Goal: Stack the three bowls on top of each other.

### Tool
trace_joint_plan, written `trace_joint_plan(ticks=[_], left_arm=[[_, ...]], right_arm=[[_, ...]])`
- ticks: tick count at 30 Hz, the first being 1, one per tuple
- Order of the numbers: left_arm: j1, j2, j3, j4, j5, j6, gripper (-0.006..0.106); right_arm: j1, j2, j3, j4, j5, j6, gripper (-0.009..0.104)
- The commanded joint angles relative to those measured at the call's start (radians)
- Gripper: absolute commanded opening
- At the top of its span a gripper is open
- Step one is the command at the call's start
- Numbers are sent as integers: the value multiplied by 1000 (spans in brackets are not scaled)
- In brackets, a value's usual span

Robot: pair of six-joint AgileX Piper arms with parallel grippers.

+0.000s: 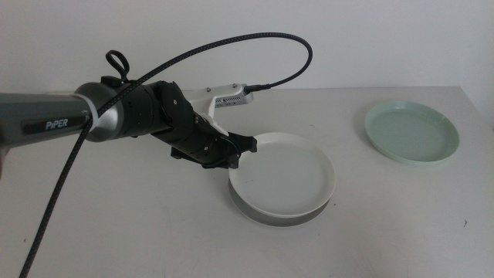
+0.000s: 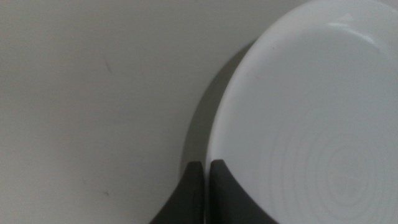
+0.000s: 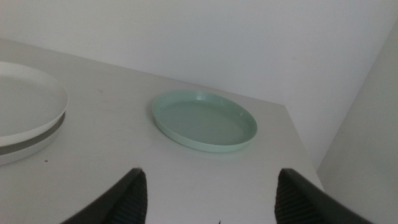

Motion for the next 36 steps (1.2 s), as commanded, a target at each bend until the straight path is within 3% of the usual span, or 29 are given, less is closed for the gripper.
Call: trace_joint_plan(ticks=[1, 9, 13, 15, 21, 24, 32, 36], left_arm=[[-5, -54, -33, -35, -55, 12, 0], [-5, -25, -33, -35, -43, 28, 3], [-5, -17, -33, -35, -36, 44, 16], [-5, -24, -33, -35, -42, 57, 31], [-2, -57, -45, -28, -28, 99, 89], [0, -93, -73, -28, 25, 140, 106], [8, -237, -116, -20, 106, 219, 105], [8, -312, -125, 41, 162, 220, 105]], right_arm=[[0, -27, -6, -3, -71, -9, 52], [0, -27, -6, -3, -71, -9, 52], [0, -27, -6, -3, -71, -9, 52], [0, -27, -6, -3, -71, -9, 52], [0, -27, -6, -3, -71, -9, 52], [0, -27, -6, -3, -71, -9, 52], [0, -27, -6, -3, -71, -9, 52], [0, -27, -6, -3, -71, -9, 52]])
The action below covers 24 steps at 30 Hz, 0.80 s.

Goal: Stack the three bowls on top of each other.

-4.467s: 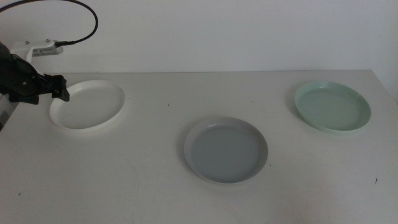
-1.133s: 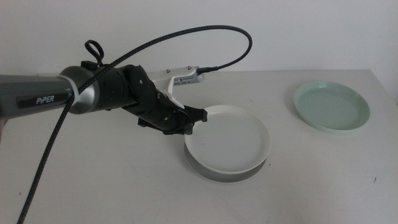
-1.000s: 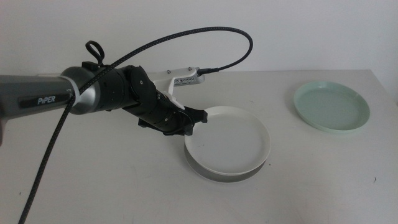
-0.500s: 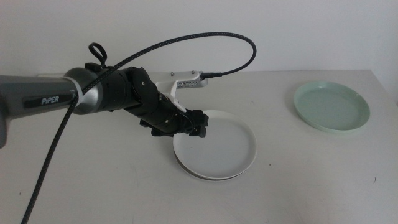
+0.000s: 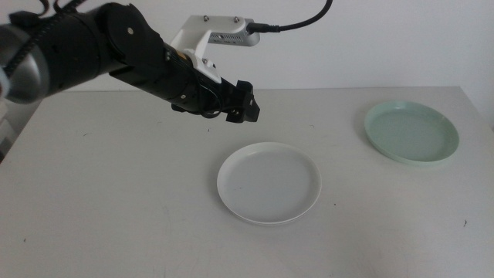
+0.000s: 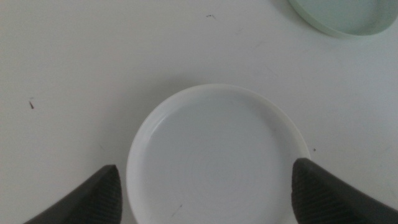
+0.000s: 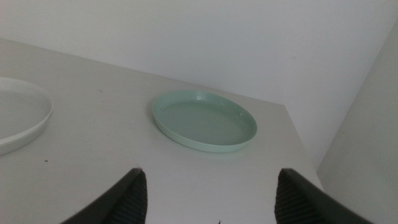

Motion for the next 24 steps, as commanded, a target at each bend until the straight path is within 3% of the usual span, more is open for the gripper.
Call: trace_joint_plan(ticks=[1, 12, 17, 24], left_arm=[[2, -99, -36, 28, 12, 7, 105], [2, -430, -36, 197, 278, 109, 105], [2, -566, -19, 197, 406, 104, 105], [2, -721, 34, 176, 407, 93, 105]], right_arm=[[0, -27, -6, -3, -71, -9, 52], [0, -27, -6, -3, -71, -9, 52], [0, -27, -6, -3, -71, -9, 52], [0, -27, -6, -3, -71, -9, 52]])
